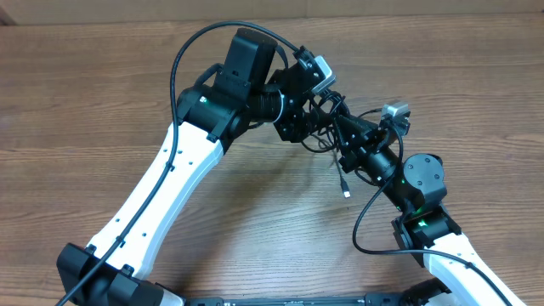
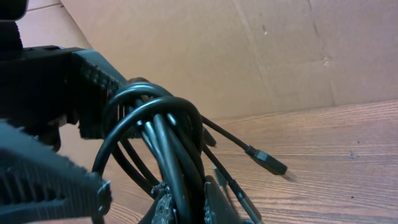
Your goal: Untangle cables
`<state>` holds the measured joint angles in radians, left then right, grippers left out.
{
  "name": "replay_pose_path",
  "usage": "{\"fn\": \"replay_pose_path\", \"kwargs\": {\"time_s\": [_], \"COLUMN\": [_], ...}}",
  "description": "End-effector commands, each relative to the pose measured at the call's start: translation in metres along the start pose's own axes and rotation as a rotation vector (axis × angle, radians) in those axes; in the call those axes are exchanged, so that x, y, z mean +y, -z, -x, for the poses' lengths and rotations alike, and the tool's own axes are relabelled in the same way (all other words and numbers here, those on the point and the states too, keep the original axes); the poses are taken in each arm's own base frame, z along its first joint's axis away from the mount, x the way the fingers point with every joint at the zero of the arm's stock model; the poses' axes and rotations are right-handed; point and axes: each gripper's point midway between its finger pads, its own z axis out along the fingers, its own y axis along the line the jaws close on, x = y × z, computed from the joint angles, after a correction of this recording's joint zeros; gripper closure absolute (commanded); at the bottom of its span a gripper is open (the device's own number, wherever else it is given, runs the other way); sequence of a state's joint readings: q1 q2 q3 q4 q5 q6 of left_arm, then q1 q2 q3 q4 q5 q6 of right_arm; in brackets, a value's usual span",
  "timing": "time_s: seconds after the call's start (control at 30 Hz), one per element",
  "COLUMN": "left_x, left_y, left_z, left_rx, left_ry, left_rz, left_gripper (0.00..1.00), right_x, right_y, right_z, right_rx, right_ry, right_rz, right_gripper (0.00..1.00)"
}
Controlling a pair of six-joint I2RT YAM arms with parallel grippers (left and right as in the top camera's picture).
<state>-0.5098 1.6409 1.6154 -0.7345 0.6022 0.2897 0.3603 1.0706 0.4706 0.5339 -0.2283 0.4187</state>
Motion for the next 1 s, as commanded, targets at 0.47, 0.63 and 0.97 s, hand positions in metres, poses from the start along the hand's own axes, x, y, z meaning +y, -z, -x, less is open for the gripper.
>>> {"fn": "replay_pose_path", "kwargs": {"time_s": [0.47, 0.63, 0.97], "left_x": [-0.027, -0.040, 0.002], "left_y": [0.012, 0.018, 0.029], "left_z": [0.022, 0.028, 0.006], "left_rx": [-0.061, -0.077, 0.003], "left_ry": [0.157, 0.188, 0.225], "left_rz": [-0.107, -0.171, 0.141], "left_gripper": [0.61, 0.63, 0.07], "right_x": [0.012, 0.012, 0.013], "right_y": [0.001, 0.001, 0.001], "right_z": [0.006, 0.006, 0.006], "right_rx": [-0.008, -0.008, -0.007], "right_ry": [0.008, 0.008, 0.008], "right_rz": [0.049, 0.049, 0.053], "right_gripper": [0.93, 0.93, 0.93]}}
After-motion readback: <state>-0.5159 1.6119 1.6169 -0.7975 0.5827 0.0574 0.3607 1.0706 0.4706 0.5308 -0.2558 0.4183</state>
